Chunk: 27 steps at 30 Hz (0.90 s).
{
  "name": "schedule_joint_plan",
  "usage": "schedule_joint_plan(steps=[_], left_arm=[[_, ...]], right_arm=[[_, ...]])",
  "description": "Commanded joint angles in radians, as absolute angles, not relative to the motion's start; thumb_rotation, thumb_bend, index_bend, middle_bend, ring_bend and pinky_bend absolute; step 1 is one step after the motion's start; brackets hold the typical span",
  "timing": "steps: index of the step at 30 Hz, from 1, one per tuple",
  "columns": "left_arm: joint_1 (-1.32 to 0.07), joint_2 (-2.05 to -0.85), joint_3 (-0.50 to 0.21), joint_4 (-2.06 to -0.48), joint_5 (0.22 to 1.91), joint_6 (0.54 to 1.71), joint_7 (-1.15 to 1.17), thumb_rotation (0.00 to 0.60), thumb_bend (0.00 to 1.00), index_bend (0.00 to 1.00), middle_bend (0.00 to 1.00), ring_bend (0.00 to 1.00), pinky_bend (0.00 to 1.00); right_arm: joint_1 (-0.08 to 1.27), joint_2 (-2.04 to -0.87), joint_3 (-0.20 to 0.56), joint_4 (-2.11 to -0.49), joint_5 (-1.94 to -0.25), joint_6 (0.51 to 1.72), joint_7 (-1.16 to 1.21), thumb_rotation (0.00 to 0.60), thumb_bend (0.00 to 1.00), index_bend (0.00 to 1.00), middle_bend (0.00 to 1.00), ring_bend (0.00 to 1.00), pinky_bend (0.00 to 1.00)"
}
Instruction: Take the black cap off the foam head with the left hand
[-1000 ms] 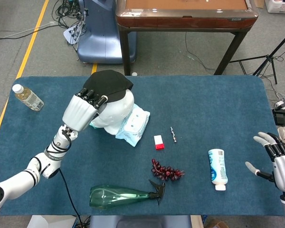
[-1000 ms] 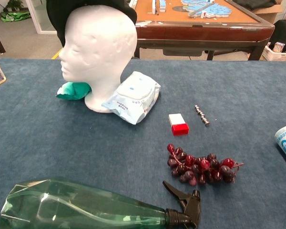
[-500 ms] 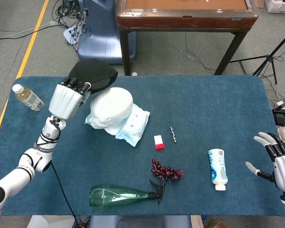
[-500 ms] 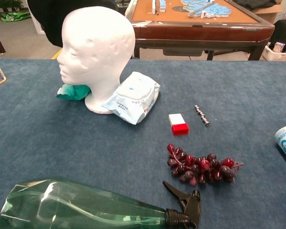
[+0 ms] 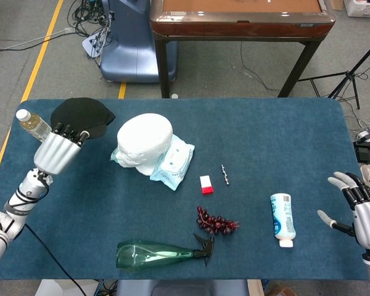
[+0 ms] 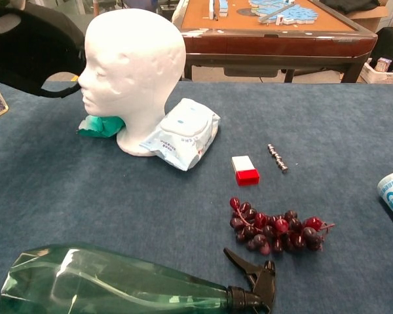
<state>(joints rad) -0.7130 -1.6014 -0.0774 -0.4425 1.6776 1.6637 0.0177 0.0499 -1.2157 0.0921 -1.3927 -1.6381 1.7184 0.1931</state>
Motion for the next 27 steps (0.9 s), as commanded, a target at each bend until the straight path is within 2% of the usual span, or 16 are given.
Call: schedule_joint_plan(steps=[1, 5, 8, 11, 15, 17, 22, 24, 27], left_arm=[[-0.671, -1.597, -0.041, -0.431, 1.694, 1.662, 0.047, 0.6, 0.66, 0.63, 0.82, 0.65, 0.69], [-0.616, -1.578, -0.001, -0.485, 1.703, 1.642, 0.104, 0.6, 0.66, 0.63, 0.82, 0.65, 0.69], [-0.568, -1.55, 0.022, -0.598, 1.694, 1.608, 0.19, 0.6, 0.66, 0.62, 0.82, 0.65, 0.69], [-0.524, -1.5, 0.033, -0.783, 1.672, 1.57, 0.33, 0.6, 0.66, 0.58, 0.78, 0.62, 0.69], [-0.472, -1.395, 0.046, -1.097, 1.622, 1.504, 0.532, 0.6, 0.63, 0.48, 0.7, 0.59, 0.69], [-0.444, -1.351, 0.043, -1.236, 1.585, 1.488, 0.631, 0.6, 0.56, 0.42, 0.67, 0.57, 0.69], [-0.381, -1.296, 0.03, -1.465, 1.489, 1.483, 0.828, 0.6, 0.22, 0.23, 0.62, 0.54, 0.69], [-0.356, -1.28, 0.029, -1.537, 1.45, 1.485, 0.909, 0.6, 0.12, 0.14, 0.58, 0.52, 0.69], [-0.324, -1.259, 0.033, -1.629, 1.404, 1.489, 0.98, 0.6, 0.03, 0.02, 0.51, 0.49, 0.69]], right_arm=[[0.05, -1.216, 0.092, -1.393, -1.638, 1.718, 0.191, 0.6, 0.13, 0.25, 0.22, 0.16, 0.3], [0.051, -1.216, 0.091, -1.394, -1.637, 1.716, 0.19, 0.6, 0.13, 0.25, 0.22, 0.16, 0.3], [0.051, -1.216, 0.091, -1.395, -1.637, 1.714, 0.188, 0.6, 0.13, 0.25, 0.22, 0.16, 0.3], [0.051, -1.217, 0.09, -1.396, -1.638, 1.713, 0.184, 0.6, 0.13, 0.25, 0.22, 0.16, 0.3], [0.052, -1.219, 0.088, -1.397, -1.64, 1.712, 0.178, 0.6, 0.13, 0.25, 0.22, 0.16, 0.3], [0.052, -1.219, 0.088, -1.397, -1.64, 1.711, 0.177, 0.6, 0.13, 0.25, 0.22, 0.16, 0.3], [0.054, -1.22, 0.088, -1.397, -1.638, 1.705, 0.172, 0.6, 0.13, 0.25, 0.22, 0.16, 0.3], [0.054, -1.22, 0.087, -1.398, -1.637, 1.703, 0.169, 0.6, 0.13, 0.25, 0.22, 0.16, 0.3], [0.055, -1.221, 0.087, -1.399, -1.636, 1.699, 0.164, 0.6, 0.13, 0.25, 0.22, 0.16, 0.3]])
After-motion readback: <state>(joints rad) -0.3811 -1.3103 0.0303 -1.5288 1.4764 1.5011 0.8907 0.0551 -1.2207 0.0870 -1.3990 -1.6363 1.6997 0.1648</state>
